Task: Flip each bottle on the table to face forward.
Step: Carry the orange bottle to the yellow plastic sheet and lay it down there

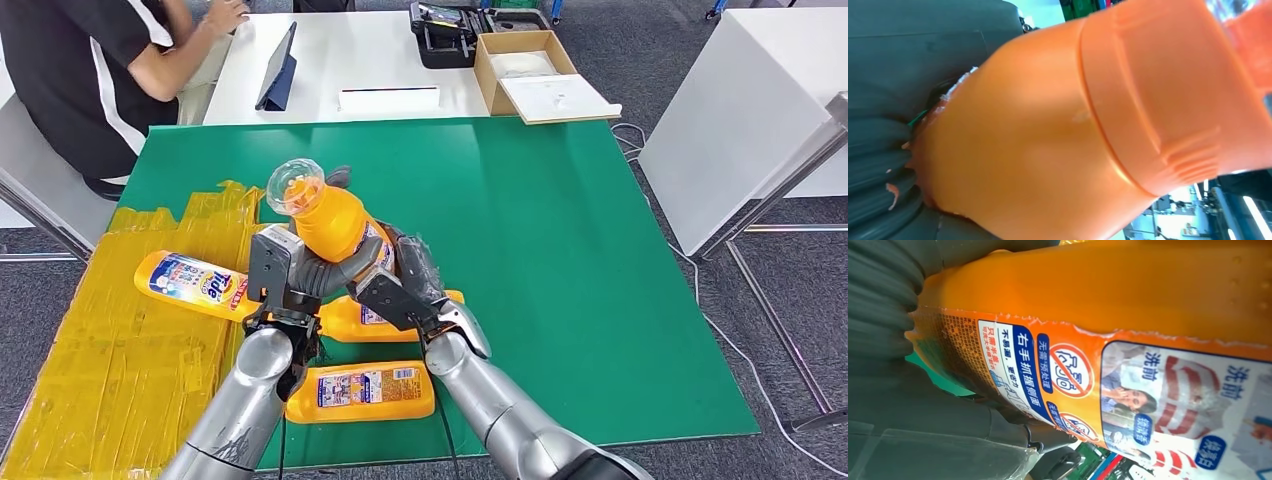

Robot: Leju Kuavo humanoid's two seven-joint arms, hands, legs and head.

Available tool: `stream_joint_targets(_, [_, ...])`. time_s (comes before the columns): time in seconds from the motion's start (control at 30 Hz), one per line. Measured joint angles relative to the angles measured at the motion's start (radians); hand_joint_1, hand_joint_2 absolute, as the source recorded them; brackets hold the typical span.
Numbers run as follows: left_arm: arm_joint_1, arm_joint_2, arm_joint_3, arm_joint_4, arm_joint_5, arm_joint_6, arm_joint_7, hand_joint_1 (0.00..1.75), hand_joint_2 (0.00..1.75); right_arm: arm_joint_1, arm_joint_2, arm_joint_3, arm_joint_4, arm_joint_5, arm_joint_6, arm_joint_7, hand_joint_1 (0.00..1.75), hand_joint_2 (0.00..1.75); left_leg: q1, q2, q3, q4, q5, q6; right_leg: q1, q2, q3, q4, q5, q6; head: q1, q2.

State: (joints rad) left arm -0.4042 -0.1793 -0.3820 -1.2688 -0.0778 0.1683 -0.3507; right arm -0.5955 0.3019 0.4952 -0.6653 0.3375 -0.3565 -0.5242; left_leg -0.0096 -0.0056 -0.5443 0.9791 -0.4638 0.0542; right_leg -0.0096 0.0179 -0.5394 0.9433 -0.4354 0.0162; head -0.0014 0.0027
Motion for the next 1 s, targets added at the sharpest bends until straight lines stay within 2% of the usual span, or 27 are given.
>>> stream_joint_targets(1.0, [0.006, 0.000, 0.023, 0.000, 0.026, 0.010, -0.021, 1.75, 1.75, -0.023, 0.016, 0.004, 0.057, -0.030, -0.015, -0.025, 1.75, 1.75, 0.000, 0.000, 0.000, 0.000, 0.000, 0.000, 0.000, 0.000, 0.000, 0.000, 0.000, 0.000, 0.000, 0.000])
